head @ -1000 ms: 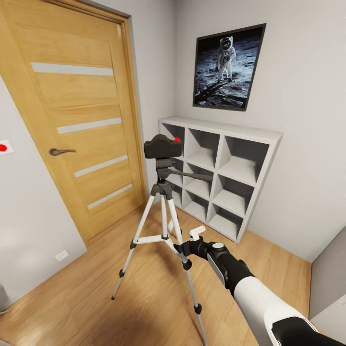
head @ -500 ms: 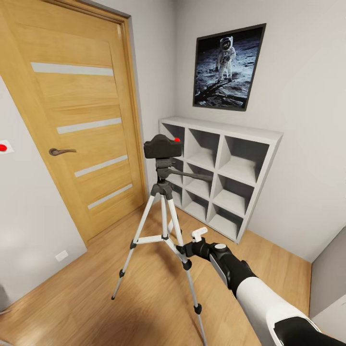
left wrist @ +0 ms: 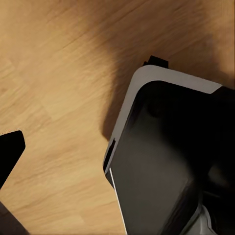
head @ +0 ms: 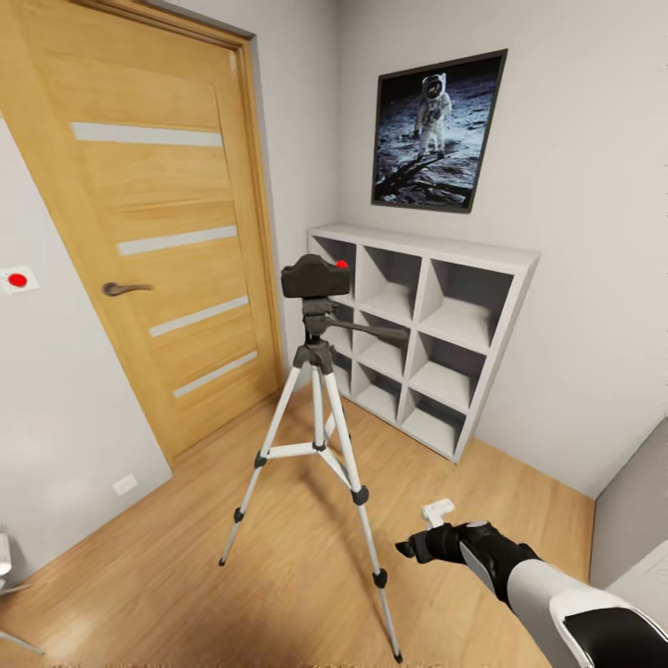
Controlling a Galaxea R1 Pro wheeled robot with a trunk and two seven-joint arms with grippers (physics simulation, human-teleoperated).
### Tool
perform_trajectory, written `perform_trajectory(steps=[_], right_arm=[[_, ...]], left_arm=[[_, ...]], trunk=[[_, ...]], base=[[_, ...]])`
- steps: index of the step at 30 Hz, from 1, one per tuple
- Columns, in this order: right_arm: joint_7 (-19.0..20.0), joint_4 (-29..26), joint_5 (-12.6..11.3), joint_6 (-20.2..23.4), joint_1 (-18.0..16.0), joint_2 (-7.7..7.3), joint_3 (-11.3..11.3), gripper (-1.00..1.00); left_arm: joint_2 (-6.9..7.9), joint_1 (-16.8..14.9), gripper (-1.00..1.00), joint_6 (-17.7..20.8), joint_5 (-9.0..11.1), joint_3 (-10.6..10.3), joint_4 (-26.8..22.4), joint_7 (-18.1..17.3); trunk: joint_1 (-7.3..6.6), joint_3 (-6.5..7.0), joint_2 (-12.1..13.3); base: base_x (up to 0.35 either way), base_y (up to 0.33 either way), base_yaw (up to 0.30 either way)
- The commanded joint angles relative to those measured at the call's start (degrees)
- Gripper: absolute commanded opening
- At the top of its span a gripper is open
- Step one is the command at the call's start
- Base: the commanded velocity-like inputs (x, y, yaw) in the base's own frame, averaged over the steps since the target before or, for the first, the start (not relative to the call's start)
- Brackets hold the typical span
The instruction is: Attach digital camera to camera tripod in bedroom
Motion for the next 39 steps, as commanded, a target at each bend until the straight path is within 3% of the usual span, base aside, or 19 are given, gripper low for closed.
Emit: perform_trajectory(steps=[1,8,14,19,32,33,35,39], right_arm=[[0.2,0.8,0.3,0.0,0.0,-0.39,0.0,1.0],[0.1,7.8,0.0,-3.9,0.0,-2.39,-0.1,1.0],[-0.2,9.3,-0.1,-5.5,1.6,-3.24,-0.1,1.0],[-0.4,9.5,-0.1,-5.8,4.1,-3.52,-0.1,1.0],[-1.5,9.6,-0.2,-5.7,6.2,-3.52,-0.1,1.0],[-2.6,9.6,-0.2,-5.1,8.4,-3.66,-0.1,1.0],[-2.9,9.6,-0.2,-5.3,11.1,-3.71,-0.2,1.0],[-3.0,9.6,-0.2,-5.8,15.1,-3.67,-0.2,1.0]], left_arm=[[0.0,0.0,1.0,0.2,0.4,-0.4,0.0,0.1],[0.14,0.0,1.0,0.2,1.3,-0.3,-0.1,0.1],[0.23,0.0,1.0,0.2,2.5,-0.2,-0.1,0.1],[0.26,0.0,1.0,0.2,2.8,-0.2,-0.1,0.1],[0.26,0.0,1.0,0.1,3.3,-0.1,-0.1,0.1],[0.26,0.0,1.0,0.1,8.9,-0.1,-0.1,0.1],[0.22,0.0,1.0,0.1,10.2,-0.1,-0.1,0.1],[0.15,0.0,1.0,0.0,10.6,-0.1,0.0,0.1]], trunk=[[0.0,-0.12,-0.1],[0.0,-0.12,-0.1],[0.0,-0.12,-0.1],[0.0,-0.12,-0.1],[0.0,-0.12,-0.1],[0.0,-0.12,-0.1],[0.0,-0.12,-0.1],[0.0,-0.12,-0.1]], base=[[-0.32,0.0,0.0],[-0.314,0.0,0.0],[-0.143,0.0,0.0],[-0.029,0.0,0.0],[-0.003,0.0,0.0],[0.0,0.0,0.0],[0.0,0.0,0.0],[0.0,0.0,0.0]])
